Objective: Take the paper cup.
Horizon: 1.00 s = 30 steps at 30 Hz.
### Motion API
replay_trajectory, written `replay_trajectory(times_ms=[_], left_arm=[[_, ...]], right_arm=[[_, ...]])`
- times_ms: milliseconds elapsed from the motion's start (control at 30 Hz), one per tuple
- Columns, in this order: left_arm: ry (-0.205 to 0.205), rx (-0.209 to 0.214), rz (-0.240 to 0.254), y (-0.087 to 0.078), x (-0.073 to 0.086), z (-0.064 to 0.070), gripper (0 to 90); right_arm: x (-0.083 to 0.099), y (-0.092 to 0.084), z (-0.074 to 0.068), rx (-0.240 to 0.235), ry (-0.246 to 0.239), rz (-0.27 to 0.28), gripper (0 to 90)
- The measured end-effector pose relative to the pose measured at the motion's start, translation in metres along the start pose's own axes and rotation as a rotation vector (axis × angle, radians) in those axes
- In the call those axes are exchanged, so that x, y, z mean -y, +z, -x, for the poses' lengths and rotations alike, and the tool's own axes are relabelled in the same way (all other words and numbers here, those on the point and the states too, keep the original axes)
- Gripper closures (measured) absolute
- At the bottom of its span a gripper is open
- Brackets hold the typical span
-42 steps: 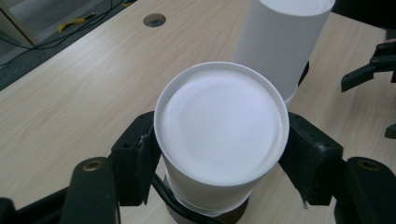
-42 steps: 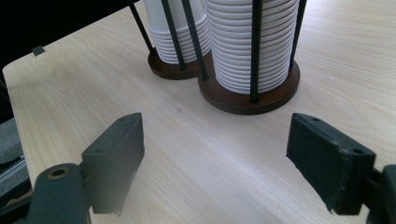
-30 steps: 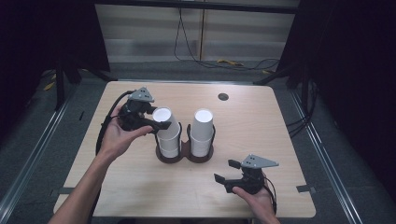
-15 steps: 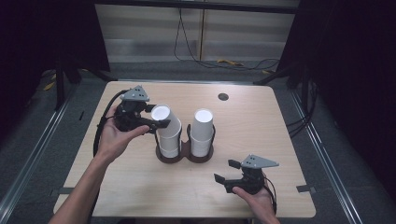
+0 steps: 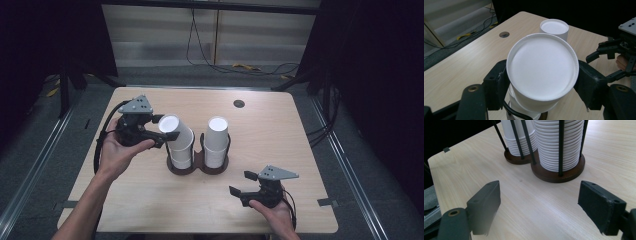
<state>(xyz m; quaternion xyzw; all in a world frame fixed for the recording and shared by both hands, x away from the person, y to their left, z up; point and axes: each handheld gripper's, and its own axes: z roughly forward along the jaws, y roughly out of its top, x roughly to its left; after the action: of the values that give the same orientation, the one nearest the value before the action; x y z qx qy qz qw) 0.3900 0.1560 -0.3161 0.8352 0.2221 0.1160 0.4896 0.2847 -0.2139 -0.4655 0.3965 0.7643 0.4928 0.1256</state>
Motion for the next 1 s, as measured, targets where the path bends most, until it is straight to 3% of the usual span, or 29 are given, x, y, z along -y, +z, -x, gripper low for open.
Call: replay_trajectory(times_ms=[533, 700, 867, 1000], left_arm=[[0.002, 0.027, 0.055, -0.008, 0.018, 0.013, 33.4], [0.004, 0.031, 0.046, -0.007, 0.025, 0.019, 33.3], [-0.003, 0.064, 0.057, -0.005, 0.03, 0.024, 33.4], [0.024, 0.073, 0.062, -0.002, 0.036, 0.027, 33.3]], right_arm=[[-0.003, 0.001, -0.004, -0.015, -0.012, 0.017, 15.4], [-0.005, 0.003, -0.008, -0.033, -0.026, 0.02, 14.5], [-0.006, 0.006, -0.011, -0.041, -0.037, 0.014, 13.5], [-0.007, 0.007, -0.013, -0.058, -0.046, 0.016, 13.4]])
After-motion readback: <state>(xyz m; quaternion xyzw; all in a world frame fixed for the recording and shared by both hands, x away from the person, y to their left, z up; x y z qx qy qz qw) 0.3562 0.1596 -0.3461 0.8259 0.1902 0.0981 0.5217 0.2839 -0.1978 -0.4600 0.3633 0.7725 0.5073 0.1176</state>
